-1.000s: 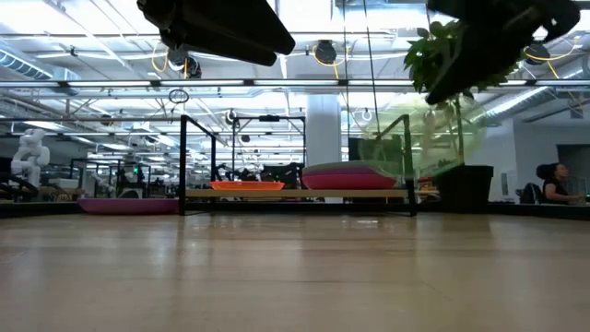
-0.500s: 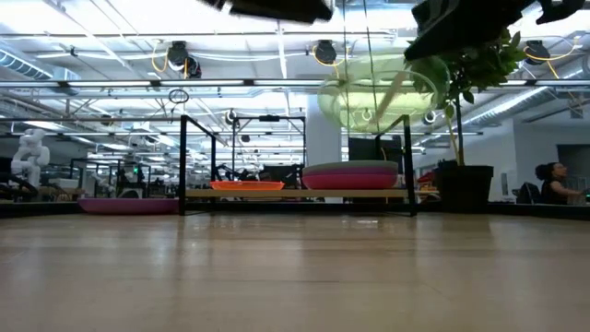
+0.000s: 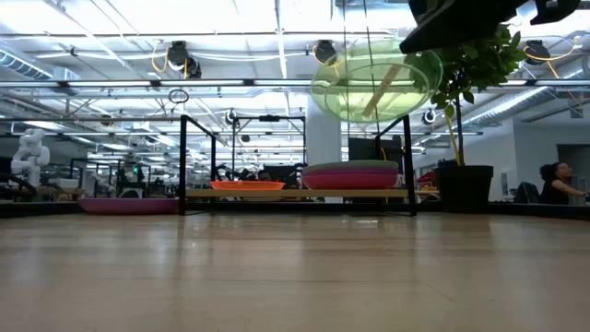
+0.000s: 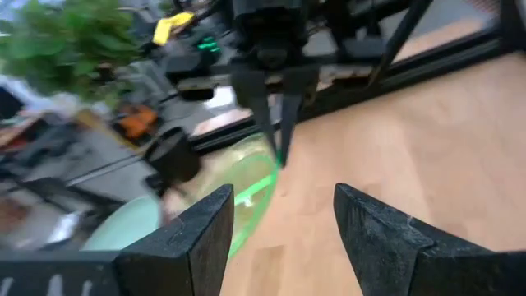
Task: Place and stack plates onto a shelf
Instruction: Stack the top small green plate on top of the orange plate
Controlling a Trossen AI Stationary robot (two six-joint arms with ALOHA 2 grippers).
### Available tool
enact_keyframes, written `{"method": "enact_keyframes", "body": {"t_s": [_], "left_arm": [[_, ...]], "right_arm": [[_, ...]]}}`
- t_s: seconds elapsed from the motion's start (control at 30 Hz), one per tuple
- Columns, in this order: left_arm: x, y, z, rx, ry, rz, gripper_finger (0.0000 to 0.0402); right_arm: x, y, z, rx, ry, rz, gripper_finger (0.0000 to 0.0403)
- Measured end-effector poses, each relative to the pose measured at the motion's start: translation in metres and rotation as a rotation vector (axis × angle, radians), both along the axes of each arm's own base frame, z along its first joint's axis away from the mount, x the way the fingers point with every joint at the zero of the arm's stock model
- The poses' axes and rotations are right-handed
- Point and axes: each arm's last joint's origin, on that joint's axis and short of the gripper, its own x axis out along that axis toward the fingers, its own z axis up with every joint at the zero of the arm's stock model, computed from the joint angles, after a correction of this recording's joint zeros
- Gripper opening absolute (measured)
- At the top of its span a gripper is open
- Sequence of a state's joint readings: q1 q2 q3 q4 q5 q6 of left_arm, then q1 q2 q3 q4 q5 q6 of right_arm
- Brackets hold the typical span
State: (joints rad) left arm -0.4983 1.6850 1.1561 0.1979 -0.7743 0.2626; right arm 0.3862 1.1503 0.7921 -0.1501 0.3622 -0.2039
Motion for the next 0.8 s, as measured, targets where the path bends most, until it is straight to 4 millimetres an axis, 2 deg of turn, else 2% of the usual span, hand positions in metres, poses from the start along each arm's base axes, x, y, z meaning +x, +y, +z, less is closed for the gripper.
{"method": "enact_keyframes", "body": {"t_s": [0.17,0.27,0.5,0.8], "left_arm": [[0.011,0.017,-0.003,-0.065,0.046,-0.141,0.0216],[0.014,0.024,-0.004,-0.077,0.06,-0.15,0.0216],[0.014,0.025,-0.007,-0.015,0.112,-0.218,0.0216],[0.018,0.036,-0.012,0.069,0.166,-0.215,0.0216]], "right_arm": [[0.001,0.0,0.002,-0.04,-0.016,0.029,0.0],[0.001,0.0,0.002,-0.058,-0.015,0.039,0.0],[0.001,0.0,0.002,-0.102,-0.013,0.066,0.0],[0.001,0.003,0.002,-0.043,-0.005,0.163,0.0]]}}
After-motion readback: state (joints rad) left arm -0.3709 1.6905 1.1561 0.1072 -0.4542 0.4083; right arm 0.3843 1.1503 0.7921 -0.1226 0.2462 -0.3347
